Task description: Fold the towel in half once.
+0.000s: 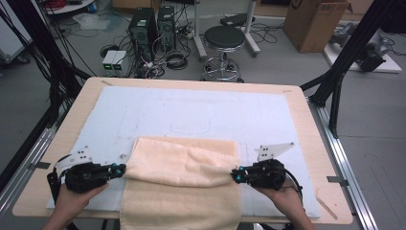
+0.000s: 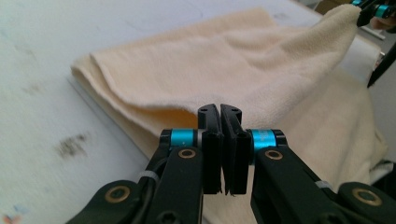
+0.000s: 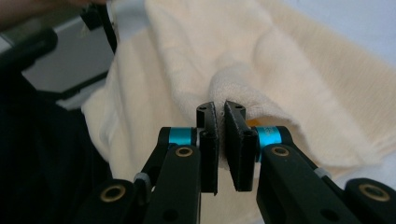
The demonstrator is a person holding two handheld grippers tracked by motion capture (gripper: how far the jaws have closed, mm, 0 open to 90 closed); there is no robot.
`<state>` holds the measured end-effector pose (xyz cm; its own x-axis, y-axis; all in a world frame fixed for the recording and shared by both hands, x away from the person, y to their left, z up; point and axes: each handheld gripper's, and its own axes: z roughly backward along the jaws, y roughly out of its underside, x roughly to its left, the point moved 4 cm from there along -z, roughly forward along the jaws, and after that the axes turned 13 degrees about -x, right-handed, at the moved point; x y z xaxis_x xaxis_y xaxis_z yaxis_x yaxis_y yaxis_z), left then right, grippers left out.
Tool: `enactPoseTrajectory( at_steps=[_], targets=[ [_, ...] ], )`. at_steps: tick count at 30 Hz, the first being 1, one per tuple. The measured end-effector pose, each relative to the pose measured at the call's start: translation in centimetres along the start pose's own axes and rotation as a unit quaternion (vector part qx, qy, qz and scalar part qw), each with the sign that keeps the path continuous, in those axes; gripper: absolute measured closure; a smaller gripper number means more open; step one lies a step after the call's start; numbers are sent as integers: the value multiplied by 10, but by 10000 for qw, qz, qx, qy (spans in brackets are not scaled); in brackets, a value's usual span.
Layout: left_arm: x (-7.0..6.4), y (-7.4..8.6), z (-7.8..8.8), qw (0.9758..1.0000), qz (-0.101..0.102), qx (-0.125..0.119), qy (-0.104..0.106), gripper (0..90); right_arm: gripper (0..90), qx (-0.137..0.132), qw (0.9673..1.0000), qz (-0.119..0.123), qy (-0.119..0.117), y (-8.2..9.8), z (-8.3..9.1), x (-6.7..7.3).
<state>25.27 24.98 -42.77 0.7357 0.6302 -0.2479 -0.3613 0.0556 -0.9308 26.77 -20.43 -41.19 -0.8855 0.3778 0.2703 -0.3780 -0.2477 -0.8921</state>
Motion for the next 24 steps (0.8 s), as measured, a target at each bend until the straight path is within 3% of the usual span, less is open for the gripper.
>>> enactPoseTrajectory(
  at_steps=[3,6,9,17,21,24],
  targets=[
    [-4,11,0,9999,33,146,47,856,805,141,9998,-140,-10,18,-1,0],
    [-6,18,1,9995,66,296,128,798,682,380,9990,-222,21,32,-2,-1],
    [-7,18,5,9993,107,285,224,707,571,493,9984,-272,79,37,4,0],
    [-1,-4,2,9997,36,93,213,584,467,113,9989,-340,303,24,20,-10],
    [8,-19,-13,9999,-91,-77,8,548,465,79,9978,-259,597,12,10,-28],
    [18,-28,-29,9996,-209,-62,-200,539,468,127,9961,-231,840,7,-1,-45]
  ],
)
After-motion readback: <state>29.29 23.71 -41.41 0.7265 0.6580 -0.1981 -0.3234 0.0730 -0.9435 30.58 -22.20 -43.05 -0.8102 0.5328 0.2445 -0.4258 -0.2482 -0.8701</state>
